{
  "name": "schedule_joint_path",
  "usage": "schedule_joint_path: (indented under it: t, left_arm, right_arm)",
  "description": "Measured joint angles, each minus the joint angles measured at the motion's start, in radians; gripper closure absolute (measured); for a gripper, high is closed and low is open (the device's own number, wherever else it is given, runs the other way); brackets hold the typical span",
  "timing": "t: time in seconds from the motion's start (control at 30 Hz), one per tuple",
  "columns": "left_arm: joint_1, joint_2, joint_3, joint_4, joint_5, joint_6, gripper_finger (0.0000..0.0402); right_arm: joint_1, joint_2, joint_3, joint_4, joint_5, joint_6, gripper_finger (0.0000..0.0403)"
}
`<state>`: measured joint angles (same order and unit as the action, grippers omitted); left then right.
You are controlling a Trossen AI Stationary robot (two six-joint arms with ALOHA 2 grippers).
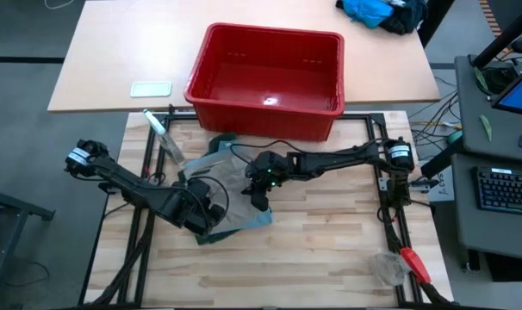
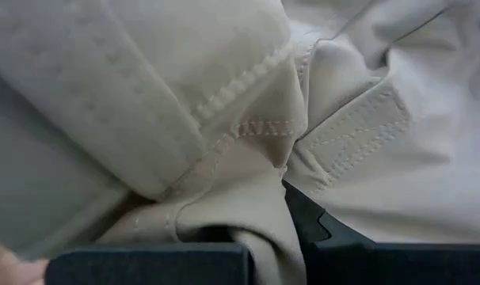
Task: Fold Laundry from Bin
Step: Stack the light brown shorts on top of the blue jeans
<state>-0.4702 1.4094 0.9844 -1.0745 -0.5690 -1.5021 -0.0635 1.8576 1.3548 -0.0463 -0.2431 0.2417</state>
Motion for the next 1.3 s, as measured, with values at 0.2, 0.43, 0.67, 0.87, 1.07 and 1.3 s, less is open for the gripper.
schedule_joint_path:
  t: [0.2,0.43,0.67,0.87,1.07,1.3]
  left_arm:
    - [0.000,0.000,-0.045,0.024,-0.023,-0.064,0.0390]
    - [0.001,0.000,-0.046,-0.017,0.003,-0.109,0.0321]
    - [0.000,0.000,-0.024,-0.098,0.032,-0.099,0.0230]
    - [-0.001,-0.002,0.045,-0.223,0.063,-0.030,0.0177]
    - [-0.001,-0.002,0.097,-0.252,0.067,0.075,0.0157]
    - [-0.002,-0.002,0.107,-0.348,0.104,0.088,0.0156]
  right_arm:
    - [0.000,0.005,0.000,0.000,0.008,-0.007,0.0376]
    - [0.000,0.005,0.000,-0.003,0.081,-0.021,0.0312]
    - [-0.009,-0.005,0.000,-0.072,0.087,-0.035,0.0231]
    - [-0.034,-0.057,0.000,-0.200,0.090,-0.048,0.0188]
    - [-0.035,-0.115,0.000,-0.256,0.092,-0.084,0.0173]
    - [-0.035,-0.186,0.000,-0.275,0.091,-0.127,0.0172]
